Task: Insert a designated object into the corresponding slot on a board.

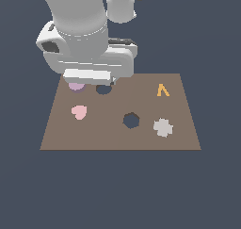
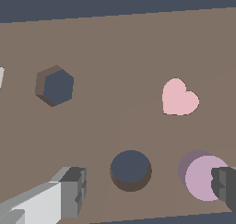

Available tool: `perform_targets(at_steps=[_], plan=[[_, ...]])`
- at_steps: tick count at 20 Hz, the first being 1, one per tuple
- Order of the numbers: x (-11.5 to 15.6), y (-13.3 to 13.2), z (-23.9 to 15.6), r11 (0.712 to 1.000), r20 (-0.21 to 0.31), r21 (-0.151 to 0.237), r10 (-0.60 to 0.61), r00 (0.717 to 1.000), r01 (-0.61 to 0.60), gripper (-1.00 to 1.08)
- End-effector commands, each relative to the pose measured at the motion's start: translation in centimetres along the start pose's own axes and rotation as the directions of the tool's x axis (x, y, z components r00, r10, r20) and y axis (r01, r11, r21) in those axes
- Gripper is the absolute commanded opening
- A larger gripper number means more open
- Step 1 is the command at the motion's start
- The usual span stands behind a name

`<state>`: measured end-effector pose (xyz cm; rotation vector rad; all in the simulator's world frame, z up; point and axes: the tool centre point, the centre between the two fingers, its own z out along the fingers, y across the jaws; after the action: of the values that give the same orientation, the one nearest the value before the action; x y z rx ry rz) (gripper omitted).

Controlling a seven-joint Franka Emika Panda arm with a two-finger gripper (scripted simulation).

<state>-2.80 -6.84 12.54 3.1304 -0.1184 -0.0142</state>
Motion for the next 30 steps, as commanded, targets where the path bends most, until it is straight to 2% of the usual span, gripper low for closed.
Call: perform_targets(at_steps=[1, 7, 13, 30], plan=[[-1.0, 2.3, 1.6, 0.999, -0.001, 0.001, 0.038, 0.999, -0.038, 1.0], [-3.3, 6.9, 5.2, 0.993, -0.005, 0.004, 0.119, 0.993, -0.119, 1.0], [-4.6, 9.4, 7.2, 0.987, -0.007, 0.008, 0.162, 0.987, -0.162, 1.0], [-4.8, 9.8, 9.7, 0.985, -0.007, 0.01, 0.17, 0.985, -0.17, 1.0]])
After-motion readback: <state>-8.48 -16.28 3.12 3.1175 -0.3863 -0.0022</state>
